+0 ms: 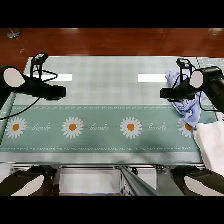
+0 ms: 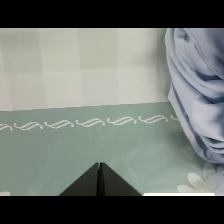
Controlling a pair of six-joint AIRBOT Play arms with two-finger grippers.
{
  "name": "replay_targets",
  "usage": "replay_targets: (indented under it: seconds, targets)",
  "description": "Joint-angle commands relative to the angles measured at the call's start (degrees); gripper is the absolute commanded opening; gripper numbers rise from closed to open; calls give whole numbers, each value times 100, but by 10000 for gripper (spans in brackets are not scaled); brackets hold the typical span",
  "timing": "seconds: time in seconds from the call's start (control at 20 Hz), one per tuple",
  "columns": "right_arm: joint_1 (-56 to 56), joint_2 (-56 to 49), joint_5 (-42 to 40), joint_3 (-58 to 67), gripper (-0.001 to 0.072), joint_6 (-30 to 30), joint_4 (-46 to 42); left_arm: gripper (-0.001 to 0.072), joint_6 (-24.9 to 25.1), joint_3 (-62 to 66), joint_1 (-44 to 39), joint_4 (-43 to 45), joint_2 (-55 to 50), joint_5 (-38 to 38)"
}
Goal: Fold the shirts.
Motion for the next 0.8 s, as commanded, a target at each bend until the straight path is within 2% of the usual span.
replay_targets:
  seconds: [0.0,0.75]
  targets:
    - [7,4,2,-2,22,2,2,21,2,-2,4,0,-4,2]
    - [7,4,-42,-2,23,4,4,21,2,-2,4,2,-4,44]
